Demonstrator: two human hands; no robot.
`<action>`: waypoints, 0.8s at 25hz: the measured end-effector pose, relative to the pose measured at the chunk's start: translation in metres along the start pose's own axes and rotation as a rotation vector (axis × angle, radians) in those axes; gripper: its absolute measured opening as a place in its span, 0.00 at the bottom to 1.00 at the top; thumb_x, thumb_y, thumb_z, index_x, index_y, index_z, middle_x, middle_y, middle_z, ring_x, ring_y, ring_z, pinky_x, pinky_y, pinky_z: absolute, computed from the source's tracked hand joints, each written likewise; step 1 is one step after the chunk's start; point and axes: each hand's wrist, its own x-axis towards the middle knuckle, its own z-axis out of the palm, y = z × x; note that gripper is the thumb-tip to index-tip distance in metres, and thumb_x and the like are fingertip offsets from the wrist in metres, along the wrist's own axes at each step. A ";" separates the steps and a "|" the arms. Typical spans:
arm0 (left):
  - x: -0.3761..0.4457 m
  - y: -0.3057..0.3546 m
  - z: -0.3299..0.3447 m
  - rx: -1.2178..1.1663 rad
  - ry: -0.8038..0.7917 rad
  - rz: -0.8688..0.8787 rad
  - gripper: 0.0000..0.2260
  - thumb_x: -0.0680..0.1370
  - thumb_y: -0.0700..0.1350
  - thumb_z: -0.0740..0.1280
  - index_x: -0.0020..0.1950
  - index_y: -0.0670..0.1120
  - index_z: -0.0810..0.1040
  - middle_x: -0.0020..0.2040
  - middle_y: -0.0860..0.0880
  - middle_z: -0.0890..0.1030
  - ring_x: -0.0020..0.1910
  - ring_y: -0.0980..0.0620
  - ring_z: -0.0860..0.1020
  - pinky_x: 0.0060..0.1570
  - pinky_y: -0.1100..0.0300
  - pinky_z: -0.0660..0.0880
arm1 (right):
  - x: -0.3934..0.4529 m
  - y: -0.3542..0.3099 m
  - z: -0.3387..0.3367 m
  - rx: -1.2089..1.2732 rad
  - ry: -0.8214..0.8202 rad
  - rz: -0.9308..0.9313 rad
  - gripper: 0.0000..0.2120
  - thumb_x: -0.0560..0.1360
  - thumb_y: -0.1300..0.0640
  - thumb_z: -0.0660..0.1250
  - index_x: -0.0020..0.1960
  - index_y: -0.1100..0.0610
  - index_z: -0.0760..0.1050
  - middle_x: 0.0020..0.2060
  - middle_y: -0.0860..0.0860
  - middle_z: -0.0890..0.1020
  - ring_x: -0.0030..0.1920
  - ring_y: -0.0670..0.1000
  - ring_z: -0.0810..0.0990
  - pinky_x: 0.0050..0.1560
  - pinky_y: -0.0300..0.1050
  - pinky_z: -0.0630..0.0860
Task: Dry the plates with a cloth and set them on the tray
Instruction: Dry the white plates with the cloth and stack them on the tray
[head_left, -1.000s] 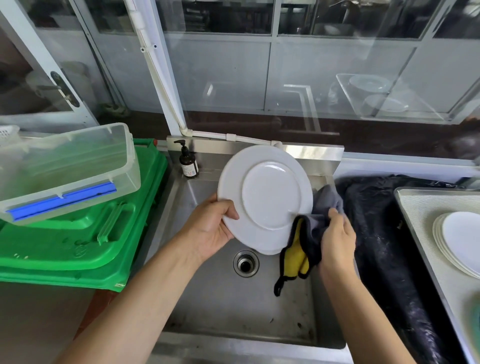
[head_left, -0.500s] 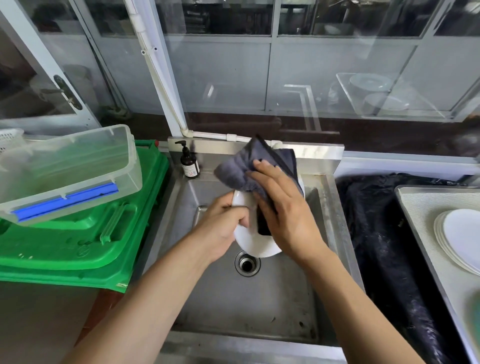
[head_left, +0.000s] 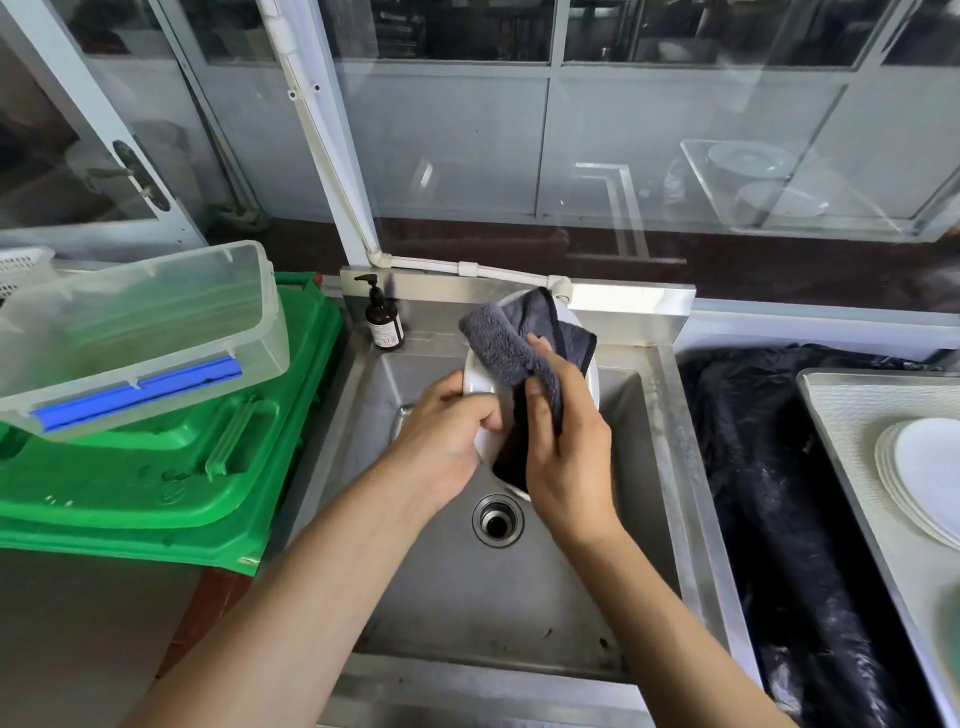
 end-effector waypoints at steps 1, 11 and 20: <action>0.002 0.004 0.001 -0.057 0.011 0.003 0.16 0.69 0.22 0.54 0.42 0.35 0.78 0.41 0.35 0.78 0.42 0.41 0.77 0.39 0.55 0.73 | -0.009 -0.001 0.002 0.030 0.008 0.000 0.17 0.85 0.57 0.59 0.72 0.56 0.73 0.66 0.48 0.80 0.69 0.44 0.76 0.70 0.43 0.71; 0.016 0.022 -0.012 -0.251 0.036 -0.028 0.20 0.70 0.26 0.56 0.49 0.44 0.81 0.47 0.40 0.84 0.45 0.40 0.82 0.49 0.49 0.80 | -0.071 0.026 0.003 -0.010 0.150 0.016 0.17 0.85 0.54 0.58 0.73 0.52 0.72 0.71 0.44 0.76 0.74 0.45 0.72 0.74 0.39 0.66; 0.005 0.006 -0.006 -0.147 -0.088 -0.051 0.21 0.69 0.23 0.54 0.56 0.39 0.76 0.51 0.38 0.77 0.51 0.40 0.77 0.56 0.43 0.70 | 0.020 0.019 -0.028 -0.122 0.253 0.267 0.14 0.86 0.52 0.58 0.67 0.53 0.75 0.58 0.48 0.83 0.58 0.43 0.80 0.59 0.46 0.76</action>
